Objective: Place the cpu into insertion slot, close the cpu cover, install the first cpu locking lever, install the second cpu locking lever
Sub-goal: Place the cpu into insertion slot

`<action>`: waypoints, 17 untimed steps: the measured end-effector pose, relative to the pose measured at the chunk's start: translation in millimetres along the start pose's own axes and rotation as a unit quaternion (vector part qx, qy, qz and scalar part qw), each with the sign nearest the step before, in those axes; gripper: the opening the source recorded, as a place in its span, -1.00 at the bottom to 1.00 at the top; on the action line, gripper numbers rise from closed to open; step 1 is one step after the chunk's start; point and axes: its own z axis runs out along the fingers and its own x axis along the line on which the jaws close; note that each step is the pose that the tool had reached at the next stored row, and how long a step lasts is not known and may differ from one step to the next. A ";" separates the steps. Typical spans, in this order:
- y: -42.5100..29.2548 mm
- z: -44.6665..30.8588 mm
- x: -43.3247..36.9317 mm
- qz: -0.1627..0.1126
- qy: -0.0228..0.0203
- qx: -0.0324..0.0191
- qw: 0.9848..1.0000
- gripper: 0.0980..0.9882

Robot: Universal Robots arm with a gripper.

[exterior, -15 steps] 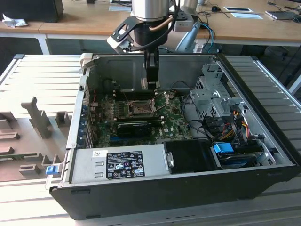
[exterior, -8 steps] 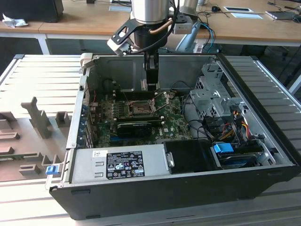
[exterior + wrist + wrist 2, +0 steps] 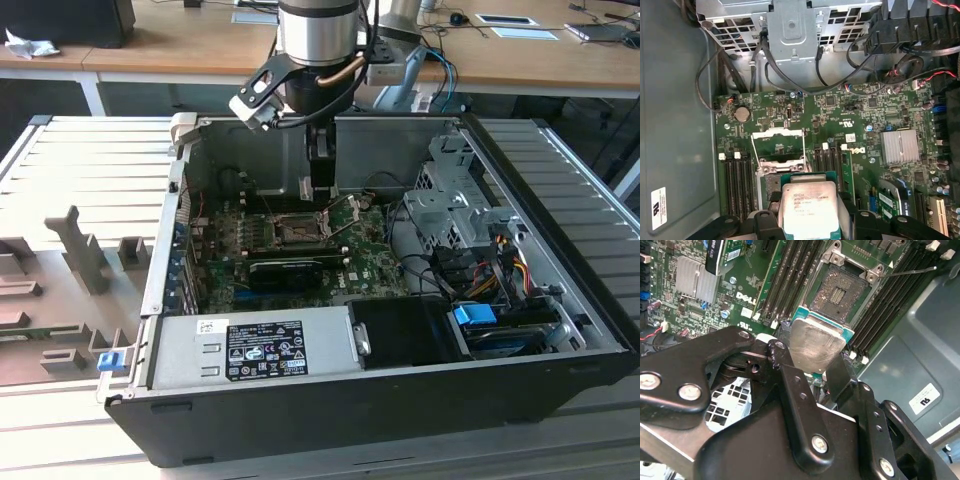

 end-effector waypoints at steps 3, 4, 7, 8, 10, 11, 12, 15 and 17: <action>-0.3 3.5 -0.1 0.000 0.000 0.000 1.000 -0.04; -0.4 4.3 -0.1 0.000 0.000 0.000 1.000 -0.04; -0.7 7.8 -0.1 0.000 0.000 0.000 1.000 -0.04; -0.7 8.7 -0.1 0.000 0.000 0.000 1.000 -0.04; -0.9 10.4 -0.2 0.000 0.000 0.000 1.000 -0.04; -1.0 11.3 -0.2 0.000 0.000 0.000 1.000 -0.04; -1.1 12.3 -0.2 0.000 0.000 0.000 1.000 -0.04; -1.3 15.5 -0.3 0.000 0.000 0.000 1.000 -0.04; -1.5 17.2 -0.3 0.000 0.000 0.000 1.000 -0.04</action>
